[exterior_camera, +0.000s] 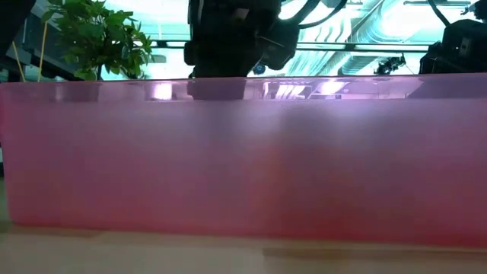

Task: Pick and place pill bottles into a basket
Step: Put the white pill bottle into the red bin

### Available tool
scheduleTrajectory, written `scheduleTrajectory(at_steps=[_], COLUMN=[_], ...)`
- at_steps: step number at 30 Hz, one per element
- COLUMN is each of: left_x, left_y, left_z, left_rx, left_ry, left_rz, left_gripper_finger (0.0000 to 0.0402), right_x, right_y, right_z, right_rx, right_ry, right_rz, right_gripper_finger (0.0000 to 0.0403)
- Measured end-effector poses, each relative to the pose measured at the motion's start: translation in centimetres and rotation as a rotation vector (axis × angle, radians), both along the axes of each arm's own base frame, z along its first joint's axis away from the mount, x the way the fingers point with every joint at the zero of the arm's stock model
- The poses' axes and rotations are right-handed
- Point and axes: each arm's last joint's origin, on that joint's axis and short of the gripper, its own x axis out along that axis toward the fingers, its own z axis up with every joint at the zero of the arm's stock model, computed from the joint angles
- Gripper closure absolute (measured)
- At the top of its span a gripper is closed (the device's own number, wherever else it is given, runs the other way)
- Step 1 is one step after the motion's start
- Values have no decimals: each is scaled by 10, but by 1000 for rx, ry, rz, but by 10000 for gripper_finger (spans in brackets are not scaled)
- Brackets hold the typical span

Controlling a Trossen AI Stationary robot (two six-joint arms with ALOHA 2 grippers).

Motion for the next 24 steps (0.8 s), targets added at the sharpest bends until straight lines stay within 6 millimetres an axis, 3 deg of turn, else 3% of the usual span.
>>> scheduleTrajectory(at_steps=[4, 10, 15, 24], left_x=[2, 2, 2, 0], left_y=[1, 0, -1, -1], left_z=[-1, -3, -3, 0], left_rx=[24, 3, -11, -34], left_ry=[-16, -2, 1, 5], left_rz=[10, -3, -6, -10], left_gripper_finger=[200, 100, 47, 41], right_x=[0, 0, 0, 0], right_y=[0, 0, 0, 0], right_z=[0, 0, 0, 0], right_rx=[1, 4, 4, 5], right_ry=[4, 6, 6, 5], right_rz=[4, 10, 10, 11], right_gripper_finger=[263, 263, 263, 263])
